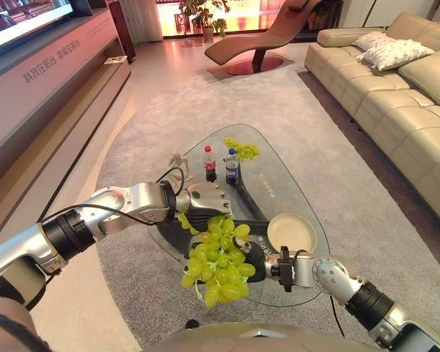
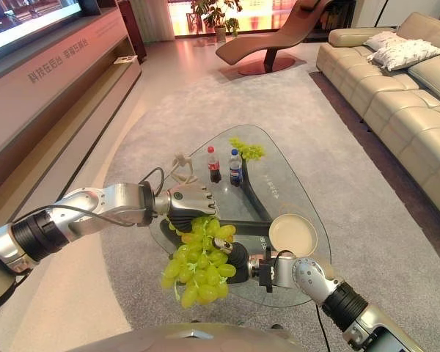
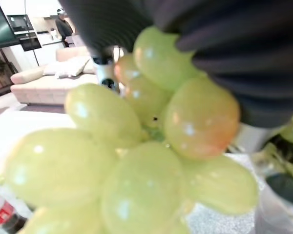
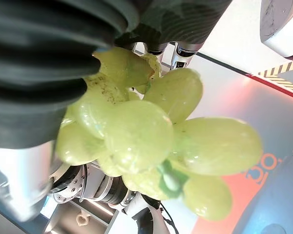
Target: Pick up fruits into the plate
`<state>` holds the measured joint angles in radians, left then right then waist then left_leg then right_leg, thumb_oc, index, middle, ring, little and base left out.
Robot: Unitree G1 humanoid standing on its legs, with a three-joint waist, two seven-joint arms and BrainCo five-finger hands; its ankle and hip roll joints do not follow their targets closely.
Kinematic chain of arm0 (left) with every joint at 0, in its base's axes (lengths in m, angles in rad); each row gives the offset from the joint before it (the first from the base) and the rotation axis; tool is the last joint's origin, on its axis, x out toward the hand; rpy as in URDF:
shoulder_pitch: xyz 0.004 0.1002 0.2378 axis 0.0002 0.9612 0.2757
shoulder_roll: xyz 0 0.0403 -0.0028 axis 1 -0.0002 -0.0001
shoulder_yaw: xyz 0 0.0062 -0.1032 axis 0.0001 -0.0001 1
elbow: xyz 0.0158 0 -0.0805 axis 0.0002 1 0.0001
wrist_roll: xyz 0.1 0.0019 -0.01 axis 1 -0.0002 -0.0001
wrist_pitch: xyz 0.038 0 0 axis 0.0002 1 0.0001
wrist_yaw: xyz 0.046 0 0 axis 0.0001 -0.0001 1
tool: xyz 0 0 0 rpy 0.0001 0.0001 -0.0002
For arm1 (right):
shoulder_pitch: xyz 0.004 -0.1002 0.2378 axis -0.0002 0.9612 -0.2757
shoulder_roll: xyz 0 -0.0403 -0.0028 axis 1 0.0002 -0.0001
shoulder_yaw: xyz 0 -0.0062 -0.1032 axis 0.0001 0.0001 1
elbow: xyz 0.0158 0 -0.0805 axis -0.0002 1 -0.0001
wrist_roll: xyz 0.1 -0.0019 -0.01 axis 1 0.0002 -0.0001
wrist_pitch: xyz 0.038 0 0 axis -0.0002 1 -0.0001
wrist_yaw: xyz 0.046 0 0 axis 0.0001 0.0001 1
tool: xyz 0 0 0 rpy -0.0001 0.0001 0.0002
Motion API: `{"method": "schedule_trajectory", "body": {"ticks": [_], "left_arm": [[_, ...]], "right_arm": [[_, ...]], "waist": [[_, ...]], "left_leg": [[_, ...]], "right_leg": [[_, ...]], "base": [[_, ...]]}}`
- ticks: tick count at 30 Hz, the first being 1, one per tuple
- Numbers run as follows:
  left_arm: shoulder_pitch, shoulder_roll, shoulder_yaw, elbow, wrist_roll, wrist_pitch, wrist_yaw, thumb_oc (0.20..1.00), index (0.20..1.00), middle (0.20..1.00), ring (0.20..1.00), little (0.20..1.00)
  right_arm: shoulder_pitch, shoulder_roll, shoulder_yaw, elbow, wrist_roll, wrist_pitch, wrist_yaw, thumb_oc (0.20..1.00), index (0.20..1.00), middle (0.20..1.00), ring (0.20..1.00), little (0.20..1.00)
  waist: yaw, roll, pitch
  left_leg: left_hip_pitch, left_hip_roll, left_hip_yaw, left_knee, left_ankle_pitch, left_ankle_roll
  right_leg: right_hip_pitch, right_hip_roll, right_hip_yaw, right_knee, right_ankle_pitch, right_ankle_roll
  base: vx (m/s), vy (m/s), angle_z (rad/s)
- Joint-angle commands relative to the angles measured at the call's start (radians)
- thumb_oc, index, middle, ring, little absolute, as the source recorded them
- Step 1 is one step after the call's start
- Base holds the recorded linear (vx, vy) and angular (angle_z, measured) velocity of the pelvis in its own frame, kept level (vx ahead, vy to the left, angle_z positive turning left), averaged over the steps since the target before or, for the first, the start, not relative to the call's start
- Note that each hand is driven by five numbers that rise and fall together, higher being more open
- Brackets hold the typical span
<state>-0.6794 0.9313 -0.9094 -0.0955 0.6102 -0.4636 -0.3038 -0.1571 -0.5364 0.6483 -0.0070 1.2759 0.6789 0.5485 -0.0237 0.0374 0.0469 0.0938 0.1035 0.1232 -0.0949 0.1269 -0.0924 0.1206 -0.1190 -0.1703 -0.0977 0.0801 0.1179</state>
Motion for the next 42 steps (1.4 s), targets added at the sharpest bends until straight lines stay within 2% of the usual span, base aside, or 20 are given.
{"method": "schedule_trajectory", "body": {"ticks": [1,17,21,23,24,26,31,34,37,42], "left_arm": [[-0.103,-0.009,-0.001,0.066,-0.003,0.004,0.021,0.200,0.200,0.200,0.200,0.200],[-0.085,-0.009,0.016,0.064,0.001,0.010,0.026,0.200,0.200,0.200,0.200,0.200],[-0.076,-0.013,0.025,0.066,-0.008,0.030,0.044,0.200,0.200,0.200,0.200,0.200],[-0.060,-0.017,0.044,0.071,-0.026,0.044,0.048,0.887,0.887,0.887,0.887,0.887],[-0.051,-0.018,0.053,0.071,-0.039,0.054,0.053,1.000,1.000,1.000,1.000,1.000],[-0.010,-0.020,0.092,0.071,-0.070,0.081,0.061,1.000,1.000,1.000,1.000,1.000],[0.142,-0.043,0.221,0.096,-0.129,0.143,0.103,1.000,1.000,1.000,1.000,1.000],[0.214,-0.054,0.276,0.116,-0.158,0.147,0.124,1.000,1.000,1.000,1.000,1.000],[0.326,-0.077,0.361,0.159,-0.222,0.179,0.154,1.000,1.000,1.000,1.000,1.000],[0.444,-0.086,0.463,0.248,-0.354,0.182,0.160,1.000,1.000,1.000,1.000,1.000]], "right_arm": [[-0.038,0.048,0.023,-0.109,0.051,-0.009,0.024,0.200,0.200,0.200,0.200,0.200],[-0.026,0.037,0.011,-0.104,0.052,-0.009,0.019,0.200,0.200,0.200,0.200,0.200],[-0.020,0.037,0.007,-0.094,0.000,-0.039,0.019,0.200,0.200,0.200,0.200,0.200],[-0.019,0.033,0.002,-0.088,-0.058,-0.071,0.013,0.200,0.200,0.200,0.200,0.200],[-0.017,0.028,-0.004,-0.087,-0.081,-0.082,0.012,0.200,0.200,0.200,0.200,0.200],[-0.003,0.011,-0.022,-0.082,-0.184,-0.127,0.015,0.200,0.200,0.200,0.200,0.200],[0.045,-0.035,-0.099,-0.072,-0.321,-0.171,0.027,0.200,0.200,0.200,0.200,0.200],[0.070,-0.047,-0.131,-0.060,-0.359,-0.183,0.037,0.200,0.200,0.200,0.200,0.200],[0.105,-0.058,-0.189,-0.019,-0.428,-0.223,0.040,0.200,0.200,0.200,0.200,0.200],[0.134,-0.081,-0.268,0.050,-0.529,-0.286,0.035,0.200,0.200,0.200,0.200,0.200]], "waist": [[0.016,-0.041,0.039],[0.018,-0.041,0.044],[0.019,-0.043,0.047],[0.021,-0.045,0.046],[0.022,-0.046,0.046],[0.023,-0.047,0.047],[0.025,-0.052,0.058],[0.027,-0.053,0.062],[0.032,-0.054,0.071],[0.041,-0.058,0.085]], "left_leg": [[0.083,-0.029,0.005,0.008,-0.209,0.017],[0.084,-0.028,0.003,0.008,-0.209,0.015],[0.085,-0.028,0.001,0.008,-0.209,0.015],[0.085,-0.027,0.001,0.008,-0.209,0.014],[0.085,-0.026,0.002,0.008,-0.208,0.014],[0.085,-0.026,0.002,0.008,-0.208,0.014],[0.084,-0.021,0.007,0.008,-0.205,0.014],[0.085,-0.019,0.008,0.008,-0.205,0.014],[0.086,-0.017,0.008,0.008,-0.203,0.014],[0.085,-0.014,0.008,0.008,-0.202,0.011]], "right_leg": [[0.063,-0.025,-0.062,0.010,-0.115,0.043],[0.065,-0.025,-0.063,0.010,-0.113,0.043],[0.065,-0.025,-0.064,0.010,-0.112,0.044],[0.066,-0.026,-0.064,0.010,-0.112,0.044],[0.066,-0.026,-0.065,0.010,-0.112,0.043],[0.065,-0.025,-0.063,0.010,-0.112,0.043],[0.063,-0.024,-0.060,0.010,-0.108,0.041],[0.064,-0.024,-0.061,0.010,-0.108,0.039],[0.066,-0.024,-0.064,0.010,-0.108,0.038],[0.067,-0.026,-0.072,0.010,-0.108,0.037]], "base": [[0.00,0.000,0.00],[0.00,0.000,0.00],[0.00,0.000,0.00],[0.00,0.000,0.00],[0.00,0.000,0.00],[0.00,0.000,0.00],[0.00,0.000,0.00],[0.02,0.009,-0.03],[0.04,0.017,-0.07],[0.02,0.007,0.00]]}}
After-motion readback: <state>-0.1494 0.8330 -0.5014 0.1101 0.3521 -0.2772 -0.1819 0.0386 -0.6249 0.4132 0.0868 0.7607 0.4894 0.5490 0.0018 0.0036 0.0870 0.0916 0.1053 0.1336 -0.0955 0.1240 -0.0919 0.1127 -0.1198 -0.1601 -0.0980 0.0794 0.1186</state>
